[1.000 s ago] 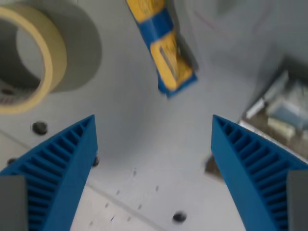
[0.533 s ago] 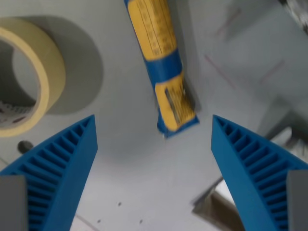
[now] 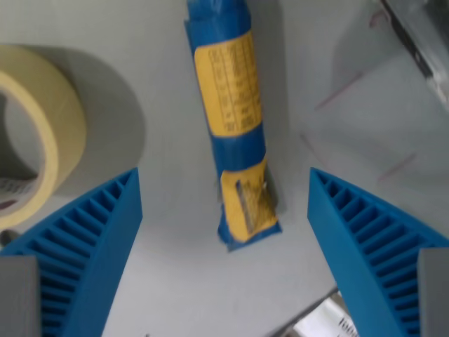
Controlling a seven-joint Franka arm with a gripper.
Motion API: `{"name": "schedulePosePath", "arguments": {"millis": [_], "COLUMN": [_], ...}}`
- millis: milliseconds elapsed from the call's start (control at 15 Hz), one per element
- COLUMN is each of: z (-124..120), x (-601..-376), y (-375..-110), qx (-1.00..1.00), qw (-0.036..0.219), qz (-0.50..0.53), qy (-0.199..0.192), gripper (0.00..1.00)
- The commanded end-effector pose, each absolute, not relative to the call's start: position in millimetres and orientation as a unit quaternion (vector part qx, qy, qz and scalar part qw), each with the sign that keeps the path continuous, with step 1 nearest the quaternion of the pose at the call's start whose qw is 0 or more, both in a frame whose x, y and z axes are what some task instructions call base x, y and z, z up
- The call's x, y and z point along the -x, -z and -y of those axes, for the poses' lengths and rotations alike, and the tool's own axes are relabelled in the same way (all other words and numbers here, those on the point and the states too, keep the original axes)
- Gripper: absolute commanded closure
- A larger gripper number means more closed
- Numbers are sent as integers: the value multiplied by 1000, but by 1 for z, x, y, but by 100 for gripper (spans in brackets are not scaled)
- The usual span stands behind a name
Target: Move above the blue bag
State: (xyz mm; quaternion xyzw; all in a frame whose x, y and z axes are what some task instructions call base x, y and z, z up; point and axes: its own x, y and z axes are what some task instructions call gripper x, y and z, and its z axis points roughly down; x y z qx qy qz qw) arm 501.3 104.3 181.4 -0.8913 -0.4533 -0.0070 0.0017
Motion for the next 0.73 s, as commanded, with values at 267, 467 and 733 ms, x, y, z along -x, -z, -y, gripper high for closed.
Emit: {"name": "schedulePosePath", "arguments": {"millis": [267, 467, 733], "z": [-109, -109, -109], "x": [-514, -515, -515], "y": [-174, -173, -172], "qx": [867, 871, 873], "qw": [43, 42, 42], "qz": [496, 490, 485], "qy": [16, 17, 17], "gripper": [0, 0, 0]}}
